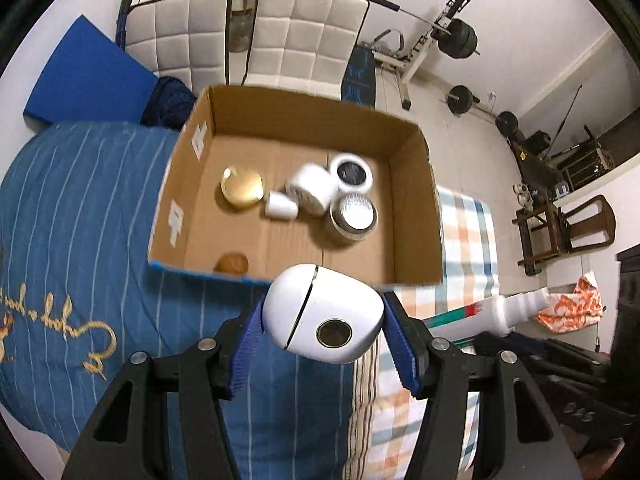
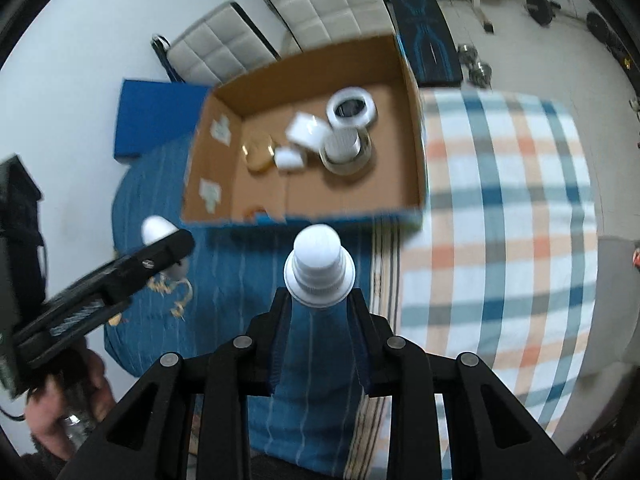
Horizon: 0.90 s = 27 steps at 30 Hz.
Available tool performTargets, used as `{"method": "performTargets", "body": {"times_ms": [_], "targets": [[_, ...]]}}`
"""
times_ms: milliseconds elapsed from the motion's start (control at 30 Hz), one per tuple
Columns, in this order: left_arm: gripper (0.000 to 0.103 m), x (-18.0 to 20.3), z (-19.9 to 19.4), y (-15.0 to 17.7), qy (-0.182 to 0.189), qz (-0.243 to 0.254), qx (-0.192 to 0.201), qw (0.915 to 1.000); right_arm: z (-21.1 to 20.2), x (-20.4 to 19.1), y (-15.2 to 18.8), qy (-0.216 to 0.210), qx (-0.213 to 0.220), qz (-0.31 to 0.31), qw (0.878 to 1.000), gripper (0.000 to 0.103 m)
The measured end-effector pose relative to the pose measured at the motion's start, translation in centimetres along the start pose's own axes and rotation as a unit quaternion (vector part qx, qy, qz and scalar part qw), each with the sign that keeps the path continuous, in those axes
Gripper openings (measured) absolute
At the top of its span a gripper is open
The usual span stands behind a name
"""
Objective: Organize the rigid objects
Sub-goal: 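Carry the earbud case with the left tool while the right tool carries the spray bottle into the box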
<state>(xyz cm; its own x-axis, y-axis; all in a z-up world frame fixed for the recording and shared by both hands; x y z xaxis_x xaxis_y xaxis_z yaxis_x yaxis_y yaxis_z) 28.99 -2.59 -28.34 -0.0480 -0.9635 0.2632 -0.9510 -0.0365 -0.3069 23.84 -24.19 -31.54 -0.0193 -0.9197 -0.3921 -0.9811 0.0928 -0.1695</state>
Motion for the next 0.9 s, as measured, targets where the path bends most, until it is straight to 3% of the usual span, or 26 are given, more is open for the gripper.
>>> {"method": "performTargets", "body": {"times_ms": [333, 500, 733, 767, 800, 900], "targets": [[0.056, -2.0, 1.4, -5.8, -0.040, 0.018, 0.022, 0.9988, -0.3, -2.1, -6.6, 0.060, 0.035, -0.018, 0.997, 0.030], [0.056, -3.3, 4.4, -6.7, -0.055, 0.019, 0.003, 0.9983, 4.2, -1.1, -9.0, 0.114, 0.004, -0.004, 0.993, 0.029], [0.056, -6.0, 8.7, -6.9, -0.062, -0.006, -0.036, 0.9974, 11.3, 0.5, -10.6, 0.151, -0.047, 0.016, 0.987, 0.028], [0.056, -6.2, 8.9, -6.9, -0.063, -0.008, -0.039, 0.9972, 12.2, 0.5, -10.8, 0.156, -0.055, 0.016, 0.986, 0.026], [0.056, -6.4, 9.2, -7.0, -0.065, -0.009, -0.041, 0.9970, 13.1, 0.6, -11.0, 0.164, -0.065, 0.014, 0.984, 0.000], [0.056, -6.8, 10.1, -7.1, -0.067, -0.011, -0.047, 0.9966, 14.6, 0.7, -11.6, 0.181, -0.086, 0.010, 0.980, 0.000]]}}
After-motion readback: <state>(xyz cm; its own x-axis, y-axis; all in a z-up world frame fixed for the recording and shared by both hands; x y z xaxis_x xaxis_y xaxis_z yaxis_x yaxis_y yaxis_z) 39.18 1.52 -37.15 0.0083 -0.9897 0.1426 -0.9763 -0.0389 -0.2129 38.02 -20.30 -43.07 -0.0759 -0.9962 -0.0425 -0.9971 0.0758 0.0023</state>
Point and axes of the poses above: each gripper's, at about its wrist camera, not at the fingertips, and z roughly the way its jaws point, x to its right, y to its underside, the point moved 3 cm from there along z, roughly the way its jaws point, and after that the axes turned 2 degrees about z, right-handed, at the moved point
